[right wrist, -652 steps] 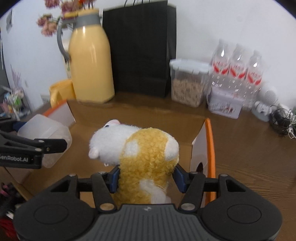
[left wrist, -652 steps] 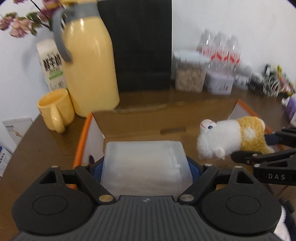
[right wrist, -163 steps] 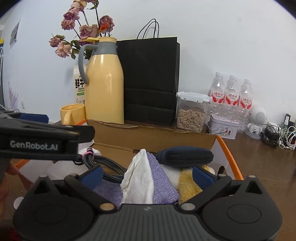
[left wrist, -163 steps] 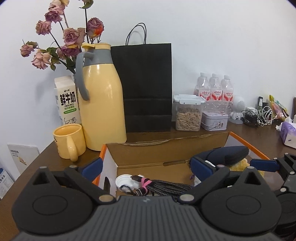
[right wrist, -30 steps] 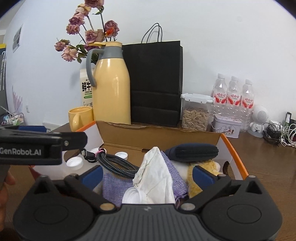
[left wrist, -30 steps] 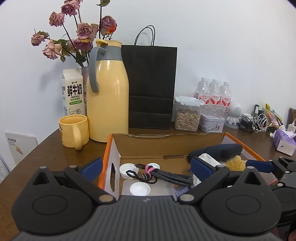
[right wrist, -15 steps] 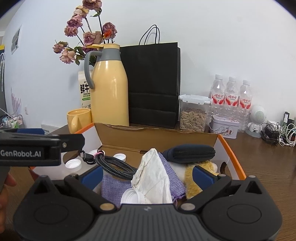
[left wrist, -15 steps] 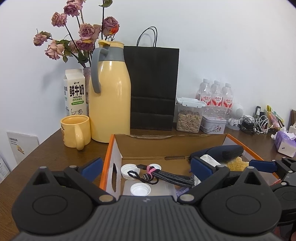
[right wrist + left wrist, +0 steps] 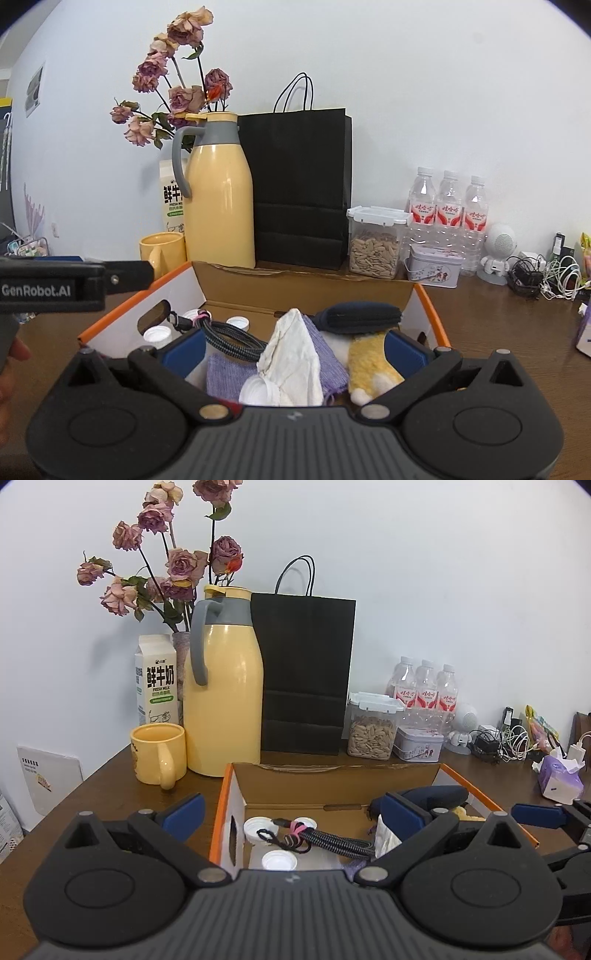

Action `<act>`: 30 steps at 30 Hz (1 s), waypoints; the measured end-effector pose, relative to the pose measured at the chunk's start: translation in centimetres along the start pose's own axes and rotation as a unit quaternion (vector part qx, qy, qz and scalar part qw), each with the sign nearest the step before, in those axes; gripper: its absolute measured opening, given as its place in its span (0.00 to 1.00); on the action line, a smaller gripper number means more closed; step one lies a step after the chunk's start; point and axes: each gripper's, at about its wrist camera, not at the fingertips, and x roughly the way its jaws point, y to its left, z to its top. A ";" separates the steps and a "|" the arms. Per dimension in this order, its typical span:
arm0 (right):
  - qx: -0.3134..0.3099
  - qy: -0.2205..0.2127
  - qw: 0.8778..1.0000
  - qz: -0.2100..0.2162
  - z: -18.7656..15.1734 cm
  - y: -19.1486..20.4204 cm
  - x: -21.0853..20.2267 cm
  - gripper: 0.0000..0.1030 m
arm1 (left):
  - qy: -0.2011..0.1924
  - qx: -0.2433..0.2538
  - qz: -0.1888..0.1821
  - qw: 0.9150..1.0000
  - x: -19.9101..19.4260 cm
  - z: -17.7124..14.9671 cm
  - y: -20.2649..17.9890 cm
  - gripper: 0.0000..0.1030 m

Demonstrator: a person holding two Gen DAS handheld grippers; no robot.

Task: Organize objects
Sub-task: 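Open both grippers to release the caps into the box, then grasp a white cap with the right gripper while the left gripper grasps a white plastic piece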

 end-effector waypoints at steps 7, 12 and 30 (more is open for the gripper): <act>-0.003 0.016 1.000 -0.005 -1.1 -0.9 -2.2 1.00 | 0.014 0.006 0.007 1.000 -1.8 -0.5 0.8 1.00; -0.004 0.036 0.999 -0.011 -2.6 -1.7 -3.4 1.00 | 0.026 0.011 0.018 0.999 -3.0 -1.2 1.9 1.00; 0.002 0.119 0.993 -0.005 -7.4 -3.6 -3.5 0.96 | 0.087 -0.022 0.053 0.995 -5.6 -5.2 6.4 1.00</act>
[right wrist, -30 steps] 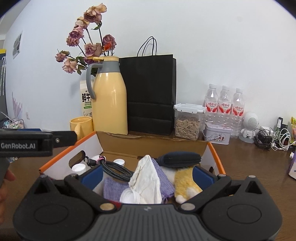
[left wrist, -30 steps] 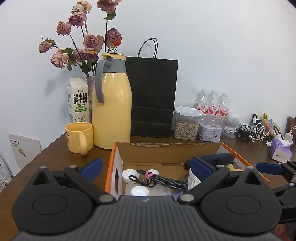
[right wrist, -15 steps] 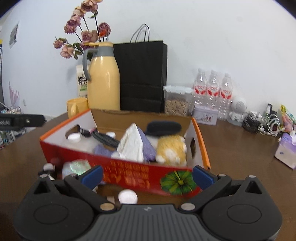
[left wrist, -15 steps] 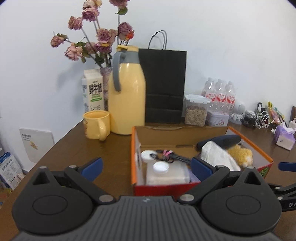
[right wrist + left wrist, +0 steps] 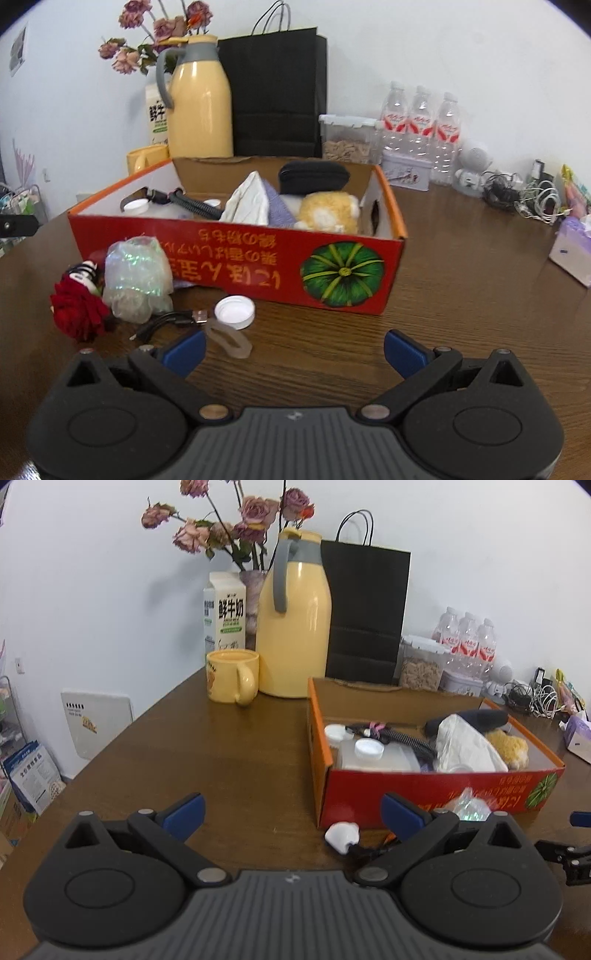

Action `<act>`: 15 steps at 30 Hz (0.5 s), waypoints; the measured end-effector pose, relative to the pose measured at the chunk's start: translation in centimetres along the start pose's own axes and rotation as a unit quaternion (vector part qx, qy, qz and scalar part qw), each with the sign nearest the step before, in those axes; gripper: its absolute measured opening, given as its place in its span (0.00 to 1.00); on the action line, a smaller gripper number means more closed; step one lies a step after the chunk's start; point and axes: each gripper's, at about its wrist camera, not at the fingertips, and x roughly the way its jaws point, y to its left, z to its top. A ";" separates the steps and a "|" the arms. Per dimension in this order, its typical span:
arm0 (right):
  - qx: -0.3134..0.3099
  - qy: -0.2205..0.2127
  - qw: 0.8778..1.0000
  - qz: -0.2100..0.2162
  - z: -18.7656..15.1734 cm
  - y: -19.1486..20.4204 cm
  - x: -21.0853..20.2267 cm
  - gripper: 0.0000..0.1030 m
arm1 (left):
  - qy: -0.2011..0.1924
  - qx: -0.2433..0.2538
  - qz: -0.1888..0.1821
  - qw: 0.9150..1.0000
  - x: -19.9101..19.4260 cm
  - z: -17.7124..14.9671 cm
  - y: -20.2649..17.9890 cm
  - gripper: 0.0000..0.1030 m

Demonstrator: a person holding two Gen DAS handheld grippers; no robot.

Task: Organize objects
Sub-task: 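Grasp a white cap with the right gripper while the left gripper grasps a white plastic piece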

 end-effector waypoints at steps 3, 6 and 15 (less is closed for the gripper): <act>-0.010 0.006 1.000 0.015 0.4 0.8 0.7 0.88 | 0.008 -0.003 0.004 1.000 0.0 -0.5 0.3 1.00; -0.018 0.016 0.999 0.029 0.6 1.6 1.5 0.74 | 0.013 -0.007 0.005 1.000 0.1 -0.7 0.5 1.00; 0.003 0.019 0.998 0.061 0.5 1.3 2.2 0.45 | 0.020 -0.007 -0.003 1.000 0.0 -1.1 0.4 1.00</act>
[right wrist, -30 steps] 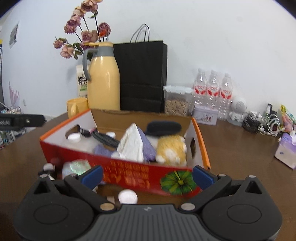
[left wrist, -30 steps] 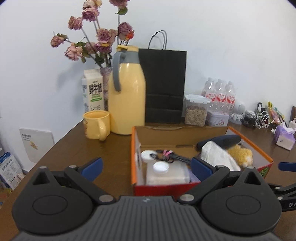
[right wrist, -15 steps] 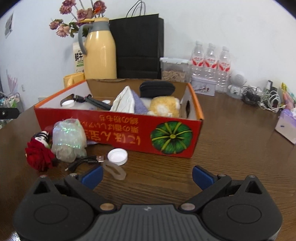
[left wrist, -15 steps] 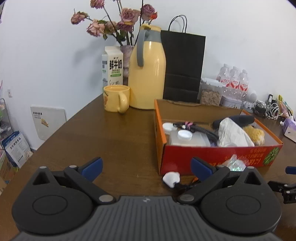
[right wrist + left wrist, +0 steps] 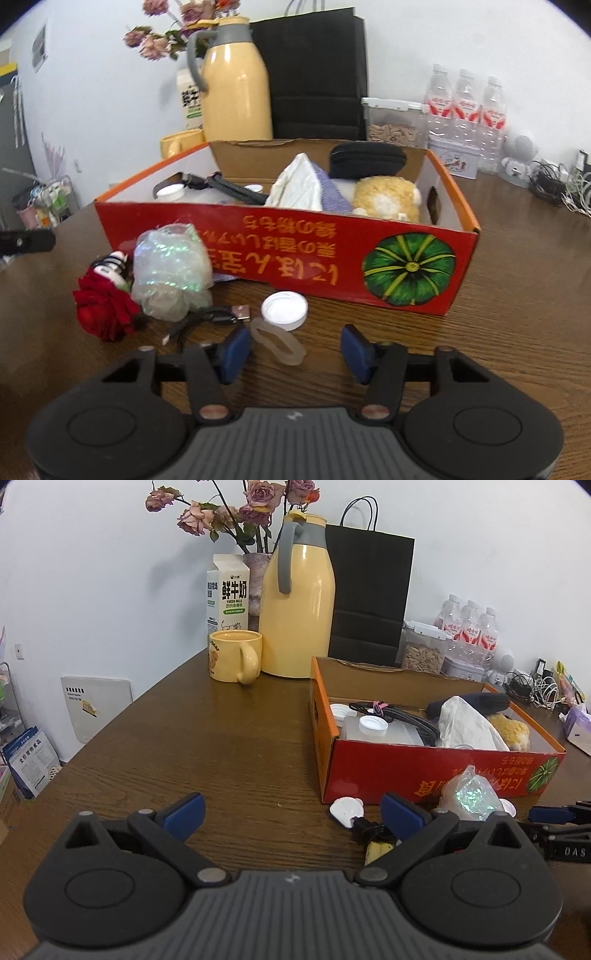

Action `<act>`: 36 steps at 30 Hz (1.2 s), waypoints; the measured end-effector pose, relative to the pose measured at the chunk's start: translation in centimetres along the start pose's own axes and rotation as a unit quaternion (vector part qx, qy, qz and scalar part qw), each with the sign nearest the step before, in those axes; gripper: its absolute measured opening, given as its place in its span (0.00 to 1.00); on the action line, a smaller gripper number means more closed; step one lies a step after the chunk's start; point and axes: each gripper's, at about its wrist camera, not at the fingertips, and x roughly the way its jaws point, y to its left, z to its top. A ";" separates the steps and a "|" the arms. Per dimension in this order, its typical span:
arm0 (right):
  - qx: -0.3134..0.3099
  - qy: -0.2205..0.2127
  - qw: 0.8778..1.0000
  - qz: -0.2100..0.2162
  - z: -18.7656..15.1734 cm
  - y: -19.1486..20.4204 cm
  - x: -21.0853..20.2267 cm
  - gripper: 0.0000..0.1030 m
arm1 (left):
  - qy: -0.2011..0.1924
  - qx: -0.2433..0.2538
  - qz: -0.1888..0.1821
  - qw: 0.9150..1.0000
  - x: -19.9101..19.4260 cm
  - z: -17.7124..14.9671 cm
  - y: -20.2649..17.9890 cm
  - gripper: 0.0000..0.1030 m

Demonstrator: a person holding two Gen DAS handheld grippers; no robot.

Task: Organize objects
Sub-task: 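Grasp a white cap with the right gripper while the left gripper grasps a white plastic piece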

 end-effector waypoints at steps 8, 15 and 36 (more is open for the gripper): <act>-0.040 -0.007 0.999 0.001 -0.4 1.2 -0.2 0.30 | 0.007 0.003 -0.007 1.000 0.2 -0.2 -0.6 1.00; -0.055 -0.013 0.998 0.008 -0.6 1.8 -0.6 0.04 | 0.013 0.012 -0.015 1.000 0.4 -0.5 -1.6 1.00; -0.023 -0.079 0.996 -0.040 -1.6 1.1 -3.5 0.04 | 0.070 0.015 0.001 0.997 6.9 1.4 -2.4 0.91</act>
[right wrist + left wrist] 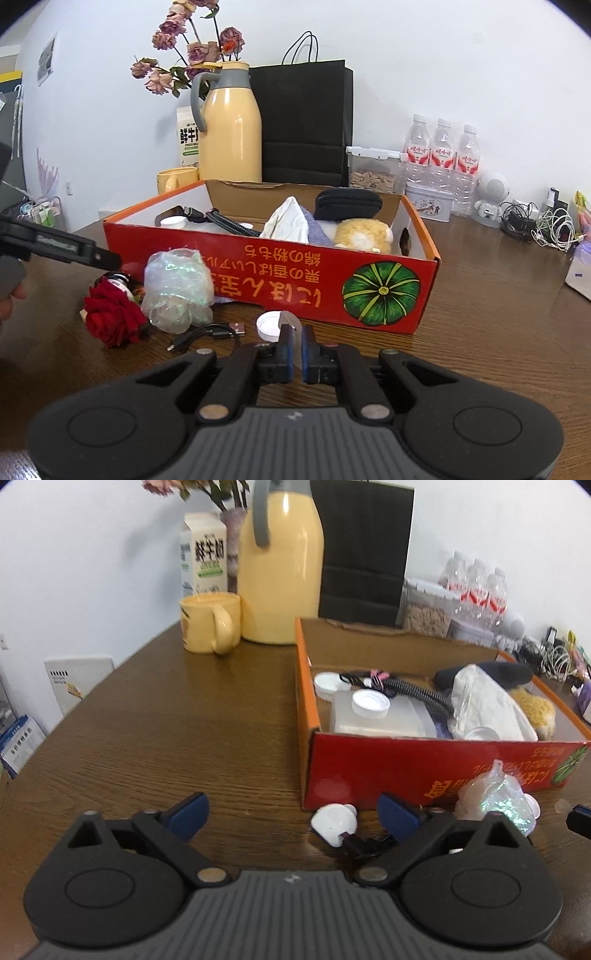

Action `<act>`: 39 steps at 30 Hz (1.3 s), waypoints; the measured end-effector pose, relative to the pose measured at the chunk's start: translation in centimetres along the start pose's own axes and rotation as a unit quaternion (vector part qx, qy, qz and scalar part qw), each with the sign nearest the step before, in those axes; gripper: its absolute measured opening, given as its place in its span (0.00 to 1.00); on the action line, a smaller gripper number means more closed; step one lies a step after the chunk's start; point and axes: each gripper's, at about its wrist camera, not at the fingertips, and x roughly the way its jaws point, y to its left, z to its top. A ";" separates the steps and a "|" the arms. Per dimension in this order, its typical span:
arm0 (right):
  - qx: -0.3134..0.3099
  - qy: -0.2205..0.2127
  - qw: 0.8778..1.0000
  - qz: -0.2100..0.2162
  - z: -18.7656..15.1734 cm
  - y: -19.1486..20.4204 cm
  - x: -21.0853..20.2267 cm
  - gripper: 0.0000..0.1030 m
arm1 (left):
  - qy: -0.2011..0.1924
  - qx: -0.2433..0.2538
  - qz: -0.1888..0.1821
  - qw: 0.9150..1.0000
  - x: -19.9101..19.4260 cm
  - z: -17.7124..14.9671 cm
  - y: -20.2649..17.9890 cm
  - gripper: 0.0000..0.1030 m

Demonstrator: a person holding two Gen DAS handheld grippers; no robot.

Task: Organize objects
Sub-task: 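Grasp a white cap with the right gripper while the left gripper grasps a white plastic piece, then carry the cap and the white piece over the box and lower them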

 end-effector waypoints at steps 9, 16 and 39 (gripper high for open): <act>0.004 0.002 1.000 0.000 0.1 -0.1 0.2 0.04 | 0.020 -0.019 -0.025 0.999 0.9 -0.6 0.2 0.28; 0.004 0.001 1.000 -0.001 0.0 -0.1 0.1 0.04 | 0.001 -0.028 -0.039 0.999 -0.2 -1.0 0.7 0.27; -0.037 -0.104 0.994 0.013 6.5 2.4 -0.3 0.04 | -0.136 0.008 -0.091 0.986 -5.7 4.5 -3.5 0.27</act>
